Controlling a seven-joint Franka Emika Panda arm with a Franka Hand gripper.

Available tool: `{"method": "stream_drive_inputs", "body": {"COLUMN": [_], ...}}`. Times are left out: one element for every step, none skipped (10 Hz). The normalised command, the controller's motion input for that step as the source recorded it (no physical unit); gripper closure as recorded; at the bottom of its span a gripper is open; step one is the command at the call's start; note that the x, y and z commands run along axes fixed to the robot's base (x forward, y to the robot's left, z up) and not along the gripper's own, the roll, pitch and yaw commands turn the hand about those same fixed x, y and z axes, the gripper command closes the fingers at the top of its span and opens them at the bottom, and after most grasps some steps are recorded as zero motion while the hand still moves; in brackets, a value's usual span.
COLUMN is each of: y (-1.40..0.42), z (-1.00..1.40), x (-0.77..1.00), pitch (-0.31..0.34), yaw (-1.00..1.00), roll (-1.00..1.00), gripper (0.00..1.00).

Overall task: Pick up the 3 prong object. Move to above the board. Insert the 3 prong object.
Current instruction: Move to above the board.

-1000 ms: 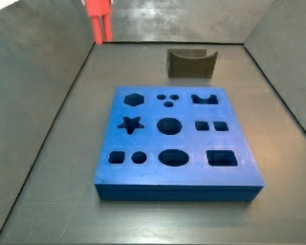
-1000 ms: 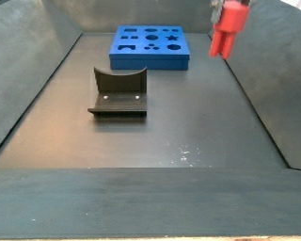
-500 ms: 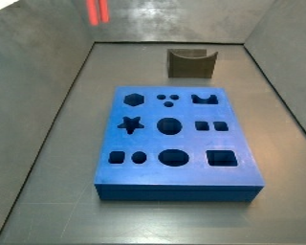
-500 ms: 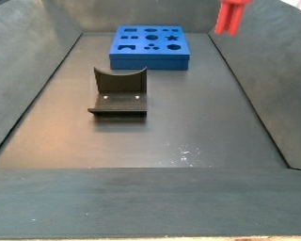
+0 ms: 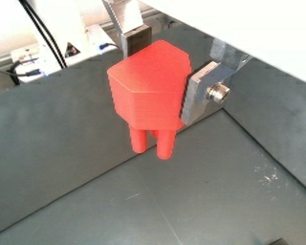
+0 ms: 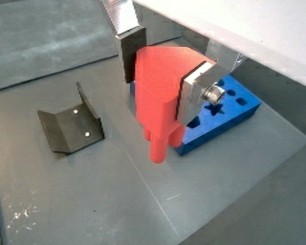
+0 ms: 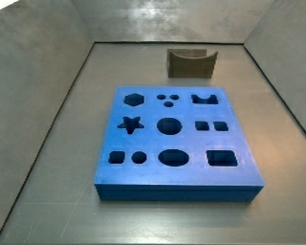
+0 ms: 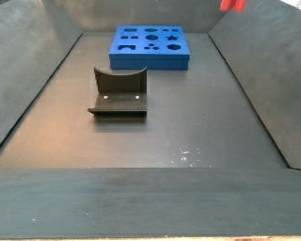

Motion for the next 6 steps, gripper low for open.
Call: {"method": "stream_drive_inputs", "body": {"y": [0.0, 0.01, -1.0, -1.0, -1.0, -1.0], "z": [0.39, 0.26, 0.11, 0.09, 0.08, 0.09], "x": [0.0, 0.0, 0.58, 0.58, 0.63, 0.65], "pitch": [0.058, 0.057, 0.251, 0.247, 0.285, 0.272], "yaw": [-0.01, -0.01, -1.0, -1.0, -0.66, -0.49], "roll": [-0.1, -0.1, 0.22, 0.22, 0.21, 0.13], "gripper": [1.0, 1.0, 1.0, 1.0, 1.0, 1.0]}}
